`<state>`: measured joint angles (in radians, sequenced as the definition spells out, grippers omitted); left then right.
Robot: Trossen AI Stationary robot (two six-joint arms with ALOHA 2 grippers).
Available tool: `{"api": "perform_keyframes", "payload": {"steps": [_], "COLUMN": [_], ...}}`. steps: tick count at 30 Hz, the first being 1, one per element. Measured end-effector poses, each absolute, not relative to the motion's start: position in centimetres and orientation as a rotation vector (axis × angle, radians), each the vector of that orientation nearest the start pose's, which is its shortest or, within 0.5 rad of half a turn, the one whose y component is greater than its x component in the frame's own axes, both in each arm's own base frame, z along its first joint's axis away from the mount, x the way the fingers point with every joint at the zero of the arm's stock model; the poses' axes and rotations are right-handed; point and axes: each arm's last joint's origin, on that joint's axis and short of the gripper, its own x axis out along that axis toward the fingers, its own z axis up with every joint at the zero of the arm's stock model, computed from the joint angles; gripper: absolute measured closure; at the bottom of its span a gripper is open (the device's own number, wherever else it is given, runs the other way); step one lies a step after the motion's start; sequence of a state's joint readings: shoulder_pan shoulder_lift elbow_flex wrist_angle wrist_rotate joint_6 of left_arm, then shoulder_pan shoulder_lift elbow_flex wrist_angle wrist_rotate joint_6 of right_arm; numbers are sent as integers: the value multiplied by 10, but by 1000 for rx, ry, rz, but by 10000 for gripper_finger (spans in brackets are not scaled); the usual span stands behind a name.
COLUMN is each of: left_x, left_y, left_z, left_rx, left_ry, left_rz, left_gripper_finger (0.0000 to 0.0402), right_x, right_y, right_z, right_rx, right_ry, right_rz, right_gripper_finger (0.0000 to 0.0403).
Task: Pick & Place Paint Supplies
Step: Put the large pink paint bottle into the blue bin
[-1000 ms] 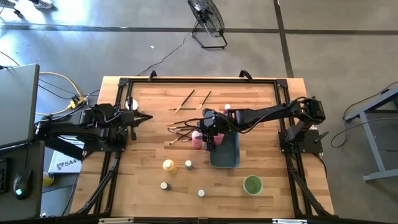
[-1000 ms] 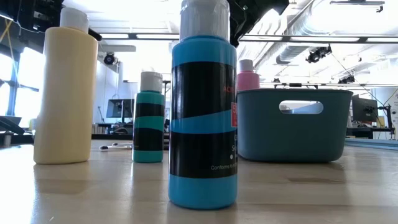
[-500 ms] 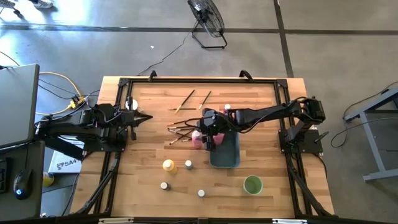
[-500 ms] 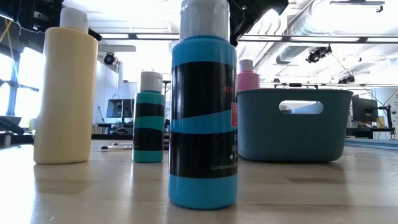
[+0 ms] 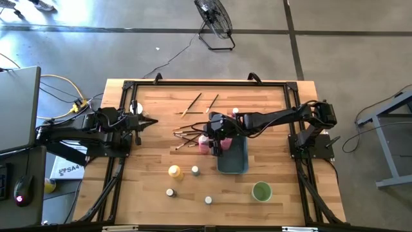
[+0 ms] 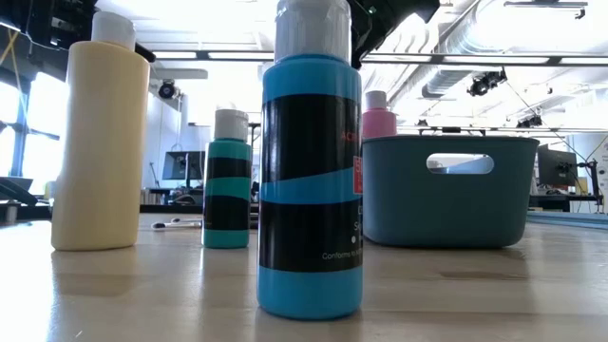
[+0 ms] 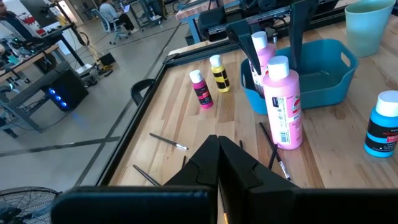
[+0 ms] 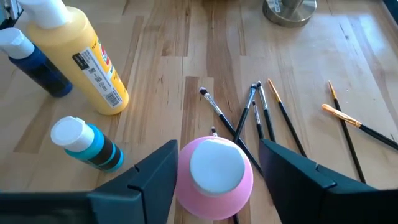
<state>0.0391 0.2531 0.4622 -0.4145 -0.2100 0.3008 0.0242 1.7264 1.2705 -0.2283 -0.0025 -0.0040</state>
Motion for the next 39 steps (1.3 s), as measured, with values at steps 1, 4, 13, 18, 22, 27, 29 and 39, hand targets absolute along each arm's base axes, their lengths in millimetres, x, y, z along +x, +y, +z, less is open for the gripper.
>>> {"api": "perform_keyframes", "payload": {"steps": [1, 4, 13, 18, 22, 27, 29, 39], "left_x": [85, 85, 85, 85, 85, 85, 85, 85], "left_y": [9, 9, 9, 9, 9, 9, 9, 9], "left_z": [260, 260, 260, 260, 260, 260, 260, 260], "left_rx": [316, 316, 316, 316, 316, 316, 316, 316], "left_ry": [240, 240, 241, 240, 240, 240, 241, 240], "left_rz": [216, 216, 216, 216, 216, 216, 216, 216], "left_gripper_finger": [402, 402, 402, 402, 402, 402, 402, 402], "right_x": [382, 382, 381, 380, 380, 380, 380, 380], "right_y": [9, 9, 9, 9, 9, 9, 9, 9], "right_z": [249, 249, 248, 246, 246, 246, 247, 247], "right_rx": [-11, -11, -11, -12, -11, -12, -9, -11], "right_ry": [684, 684, 699, 721, 721, 721, 719, 713], "right_rz": [27, 27, 27, 27, 27, 25, 23, 26], "right_gripper_finger": [194, 211, 249, 258, 261, 261, 261, 261]}}
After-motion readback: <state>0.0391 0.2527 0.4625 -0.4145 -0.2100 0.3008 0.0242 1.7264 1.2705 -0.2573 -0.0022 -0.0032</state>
